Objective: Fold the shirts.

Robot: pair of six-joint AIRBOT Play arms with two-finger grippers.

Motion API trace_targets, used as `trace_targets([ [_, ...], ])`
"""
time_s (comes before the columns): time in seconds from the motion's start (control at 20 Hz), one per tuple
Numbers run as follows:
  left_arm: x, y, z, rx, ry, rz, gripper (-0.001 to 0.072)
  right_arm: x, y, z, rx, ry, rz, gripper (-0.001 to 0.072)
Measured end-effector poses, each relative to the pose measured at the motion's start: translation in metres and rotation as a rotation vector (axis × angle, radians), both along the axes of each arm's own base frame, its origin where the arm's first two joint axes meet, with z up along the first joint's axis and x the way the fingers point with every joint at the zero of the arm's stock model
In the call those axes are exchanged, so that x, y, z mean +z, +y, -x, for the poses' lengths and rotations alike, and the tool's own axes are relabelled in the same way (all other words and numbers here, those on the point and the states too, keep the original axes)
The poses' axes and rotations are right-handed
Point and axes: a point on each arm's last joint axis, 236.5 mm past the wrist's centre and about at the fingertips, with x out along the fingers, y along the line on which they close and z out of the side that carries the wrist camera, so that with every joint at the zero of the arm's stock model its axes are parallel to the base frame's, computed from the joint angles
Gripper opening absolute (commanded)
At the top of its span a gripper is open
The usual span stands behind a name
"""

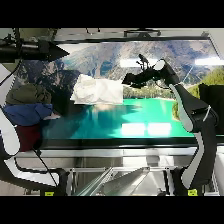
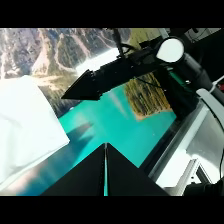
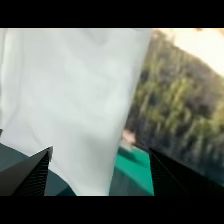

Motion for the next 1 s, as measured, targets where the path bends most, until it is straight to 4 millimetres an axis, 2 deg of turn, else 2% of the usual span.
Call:
trace_targets([
  [0.15,0.0,0.0,0.0,-0.002,-0.004,-0.003,0.0005,-0.028,0.017,0.009,0.006,0.077,-0.05,0.0658],
  [0.25,0.0,0.0,0.0,-0.003,-0.007,-0.004,0.0005,-0.036,0.033,0.015,0.016,0.108,-0.094,0.0653],
  [0.3,0.0,0.0,0.0,-0.003,-0.008,-0.004,0.0005,-0.039,0.042,0.018,0.024,0.114,-0.111,0.056],
  [0.35,0.0,0.0,0.0,-0.004,-0.01,-0.004,0.0005,-0.042,0.049,0.02,0.036,0.113,-0.117,0.0434],
  [0.4,0.0,0.0,0.0,-0.004,-0.011,-0.005,0.0005,-0.044,0.057,0.023,0.043,0.116,-0.132,0.0206],
  [0.45,0.0,0.0,-0.001,-0.002,-0.012,-0.004,0.0005,-0.047,0.063,0.025,0.054,0.107,-0.134,0.0059],
  [0.5,0.0,0.0,-0.001,-0.002,-0.013,-0.004,0.0005,-0.045,0.069,0.025,0.055,0.104,-0.158,0.0019],
  [0.65,0.001,0.0,-0.001,-0.003,-0.014,-0.001,0.0005,-0.008,0.082,0.017,0.057,0.049,-0.253,0.0018],
  [0.75,0.001,0.0,-0.001,-0.003,-0.014,-0.001,0.0005,0.026,0.074,0.013,0.077,-0.008,-0.264,0.0017],
  [0.85,0.0,0.0,0.001,-0.008,-0.01,-0.003,0.0004,0.075,0.052,0.009,0.088,-0.095,-0.249,0.0016],
  [1.0,-0.002,-0.002,0.005,-0.027,0.0,-0.008,0.0004,0.142,-0.001,0.014,0.075,-0.187,-0.163,0.0017],
])
